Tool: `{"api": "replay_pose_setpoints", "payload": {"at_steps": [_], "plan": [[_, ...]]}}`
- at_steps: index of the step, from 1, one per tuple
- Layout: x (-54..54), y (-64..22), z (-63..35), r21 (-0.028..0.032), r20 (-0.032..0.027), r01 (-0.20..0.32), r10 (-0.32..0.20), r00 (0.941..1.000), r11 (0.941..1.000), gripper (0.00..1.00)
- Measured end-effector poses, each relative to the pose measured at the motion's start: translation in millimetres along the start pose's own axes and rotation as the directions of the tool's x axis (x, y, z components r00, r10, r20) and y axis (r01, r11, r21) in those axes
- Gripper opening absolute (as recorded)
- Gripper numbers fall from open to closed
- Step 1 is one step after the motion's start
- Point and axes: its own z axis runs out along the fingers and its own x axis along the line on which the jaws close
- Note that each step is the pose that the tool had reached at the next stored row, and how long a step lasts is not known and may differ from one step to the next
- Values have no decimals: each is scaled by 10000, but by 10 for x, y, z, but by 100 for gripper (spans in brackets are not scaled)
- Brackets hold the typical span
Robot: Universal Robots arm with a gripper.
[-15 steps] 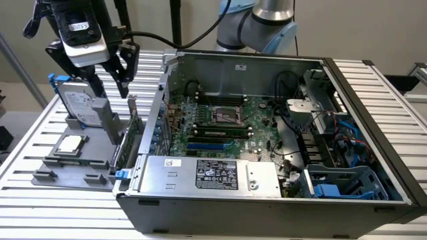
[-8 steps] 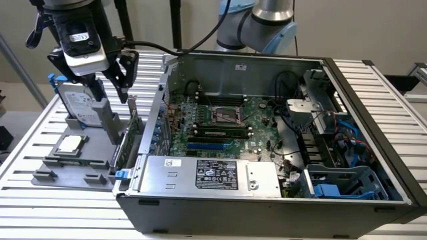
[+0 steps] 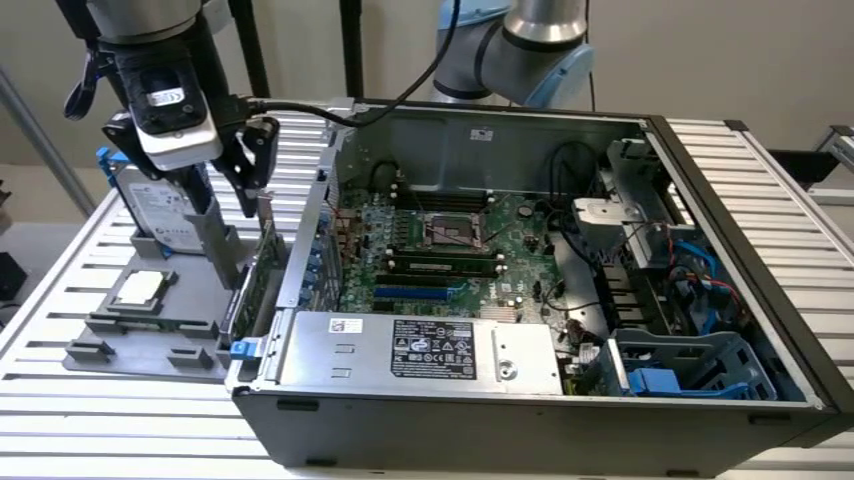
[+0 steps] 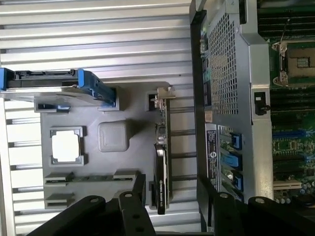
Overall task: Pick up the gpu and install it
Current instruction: 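Pick up the gpu and move the gpu toward the slot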
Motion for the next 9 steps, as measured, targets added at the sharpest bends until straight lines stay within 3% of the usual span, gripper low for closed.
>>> {"api": "replay_pose_setpoints", "payload": {"at_steps": [9], "plan": [[12,-7,162,0,-1,0,0,10000,10000,100]]}}
